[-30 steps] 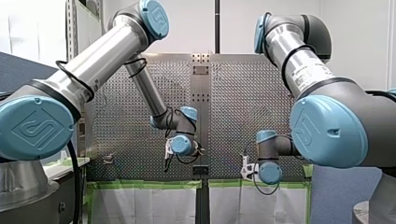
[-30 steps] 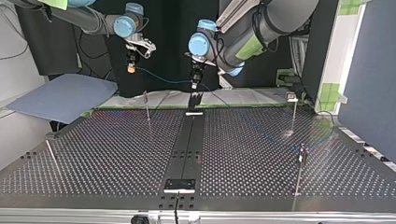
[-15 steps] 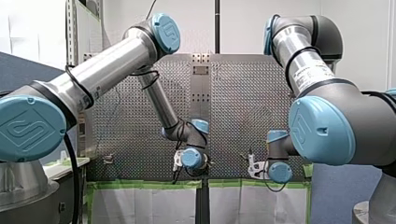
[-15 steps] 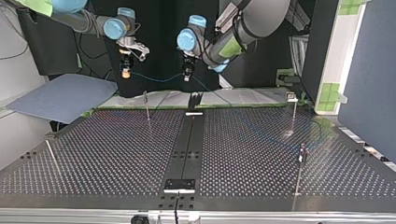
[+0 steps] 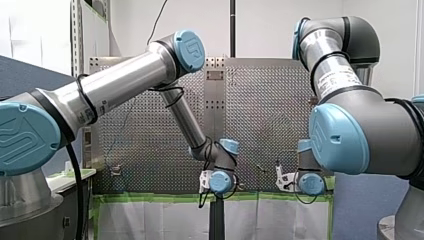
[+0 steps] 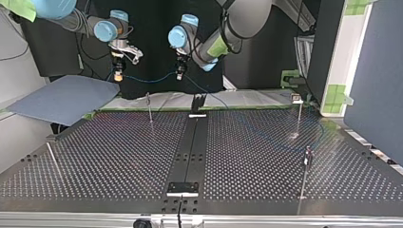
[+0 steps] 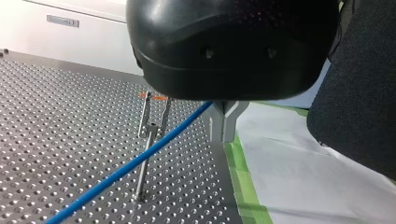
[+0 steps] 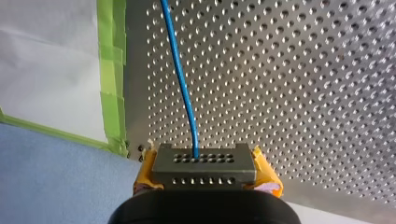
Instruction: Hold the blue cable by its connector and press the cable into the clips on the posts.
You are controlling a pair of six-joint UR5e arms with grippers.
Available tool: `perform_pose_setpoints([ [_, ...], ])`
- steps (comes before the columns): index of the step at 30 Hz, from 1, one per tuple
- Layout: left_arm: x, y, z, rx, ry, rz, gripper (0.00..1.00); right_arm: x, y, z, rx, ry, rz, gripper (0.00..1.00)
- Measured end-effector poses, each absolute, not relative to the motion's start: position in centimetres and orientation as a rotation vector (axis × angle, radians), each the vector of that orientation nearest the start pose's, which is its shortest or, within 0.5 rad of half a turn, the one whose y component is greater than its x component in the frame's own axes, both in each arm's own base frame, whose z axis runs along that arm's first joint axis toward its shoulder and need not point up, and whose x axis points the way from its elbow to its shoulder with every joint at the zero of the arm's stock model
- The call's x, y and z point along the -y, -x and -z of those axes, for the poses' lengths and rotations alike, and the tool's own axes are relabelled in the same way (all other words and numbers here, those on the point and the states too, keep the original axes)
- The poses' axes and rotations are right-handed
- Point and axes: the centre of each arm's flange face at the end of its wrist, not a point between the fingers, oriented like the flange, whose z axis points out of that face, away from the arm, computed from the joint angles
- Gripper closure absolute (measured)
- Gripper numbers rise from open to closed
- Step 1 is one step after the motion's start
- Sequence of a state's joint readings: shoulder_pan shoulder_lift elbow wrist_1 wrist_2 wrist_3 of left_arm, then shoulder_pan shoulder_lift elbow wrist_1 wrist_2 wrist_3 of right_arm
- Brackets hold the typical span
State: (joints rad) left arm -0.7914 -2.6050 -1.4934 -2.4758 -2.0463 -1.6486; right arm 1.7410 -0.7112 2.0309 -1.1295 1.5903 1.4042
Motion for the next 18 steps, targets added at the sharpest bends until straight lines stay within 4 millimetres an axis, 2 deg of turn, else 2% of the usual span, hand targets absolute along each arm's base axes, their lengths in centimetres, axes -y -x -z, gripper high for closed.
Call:
perform_pose_setpoints([
  [6, 53.5, -39.2, 8.3, -1.826, -0.327, 0.158, 1.00, 48.5, -19.1, 5.5, 1.122, -1.525, -1.118, 1.00],
  [8, 54.0, -39.5, 8.3, -1.817, -0.308, 0.165, 1.00, 49.2, -18.3, 5.4, 1.120, -1.520, -1.126, 1.00],
  [18, 56.4, -43.2, 5.2, -1.715, -0.194, 0.144, 1.00, 51.1, -17.8, 4.9, 1.085, -1.559, -1.194, 1.00],
])
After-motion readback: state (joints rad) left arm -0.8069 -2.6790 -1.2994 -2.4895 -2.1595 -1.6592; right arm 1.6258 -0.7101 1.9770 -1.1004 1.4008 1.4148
